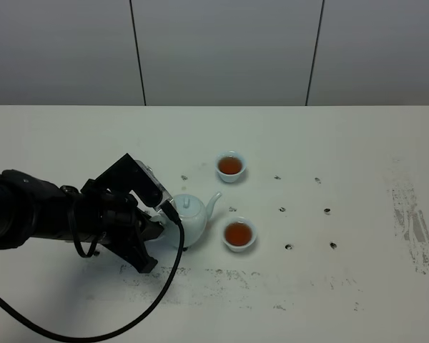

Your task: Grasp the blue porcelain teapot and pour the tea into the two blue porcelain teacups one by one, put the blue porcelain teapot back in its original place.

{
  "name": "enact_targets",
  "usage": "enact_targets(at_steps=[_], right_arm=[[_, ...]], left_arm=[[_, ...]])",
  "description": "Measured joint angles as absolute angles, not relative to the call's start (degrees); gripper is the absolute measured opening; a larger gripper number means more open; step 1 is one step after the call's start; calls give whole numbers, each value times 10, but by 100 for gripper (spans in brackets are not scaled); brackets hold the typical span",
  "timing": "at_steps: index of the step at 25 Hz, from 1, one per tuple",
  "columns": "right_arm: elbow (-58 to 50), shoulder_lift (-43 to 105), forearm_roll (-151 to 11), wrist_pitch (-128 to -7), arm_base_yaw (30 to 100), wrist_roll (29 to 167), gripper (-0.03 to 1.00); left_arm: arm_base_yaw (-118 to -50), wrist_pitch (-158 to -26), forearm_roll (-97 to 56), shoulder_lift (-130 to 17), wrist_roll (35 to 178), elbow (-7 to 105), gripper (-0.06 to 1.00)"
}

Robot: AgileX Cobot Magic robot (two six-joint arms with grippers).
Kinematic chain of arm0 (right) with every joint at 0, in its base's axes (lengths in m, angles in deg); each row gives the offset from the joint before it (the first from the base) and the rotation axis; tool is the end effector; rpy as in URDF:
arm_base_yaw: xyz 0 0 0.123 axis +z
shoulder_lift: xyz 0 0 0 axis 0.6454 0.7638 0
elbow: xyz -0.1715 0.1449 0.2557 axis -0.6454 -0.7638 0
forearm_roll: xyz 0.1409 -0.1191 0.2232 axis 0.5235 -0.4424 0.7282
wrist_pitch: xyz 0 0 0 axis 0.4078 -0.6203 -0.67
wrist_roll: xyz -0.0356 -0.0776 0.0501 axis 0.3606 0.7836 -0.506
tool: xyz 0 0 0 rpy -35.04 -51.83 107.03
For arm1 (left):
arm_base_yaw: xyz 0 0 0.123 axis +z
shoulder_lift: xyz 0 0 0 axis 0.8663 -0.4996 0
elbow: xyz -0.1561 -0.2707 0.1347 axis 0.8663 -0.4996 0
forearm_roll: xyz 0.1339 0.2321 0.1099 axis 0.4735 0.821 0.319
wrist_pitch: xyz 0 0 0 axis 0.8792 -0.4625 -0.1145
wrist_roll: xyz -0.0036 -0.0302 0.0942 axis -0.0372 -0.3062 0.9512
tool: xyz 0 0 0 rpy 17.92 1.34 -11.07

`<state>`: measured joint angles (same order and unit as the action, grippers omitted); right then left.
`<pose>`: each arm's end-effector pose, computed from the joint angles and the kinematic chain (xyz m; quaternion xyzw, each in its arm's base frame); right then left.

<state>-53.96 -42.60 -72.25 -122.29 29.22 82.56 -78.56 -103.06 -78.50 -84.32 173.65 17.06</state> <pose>-0.0248 0.0136 0.2945 0.0236 0.8588 -0.0329 0.5107 0.3383 -0.1393 0.1655 0.4237 0.8427 -0.0858 0.3209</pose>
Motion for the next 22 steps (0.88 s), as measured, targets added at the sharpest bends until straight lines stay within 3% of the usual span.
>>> enact_targets(at_steps=[12, 22], right_arm=[[-540, -426, -722, -1223, 292, 826, 35], [-540, -426, -722, -1223, 292, 826, 35]], left_arm=[[-786, -1033, -785, -843, 1764, 171, 11], [-786, -941, -783, -705, 1756, 170, 11]])
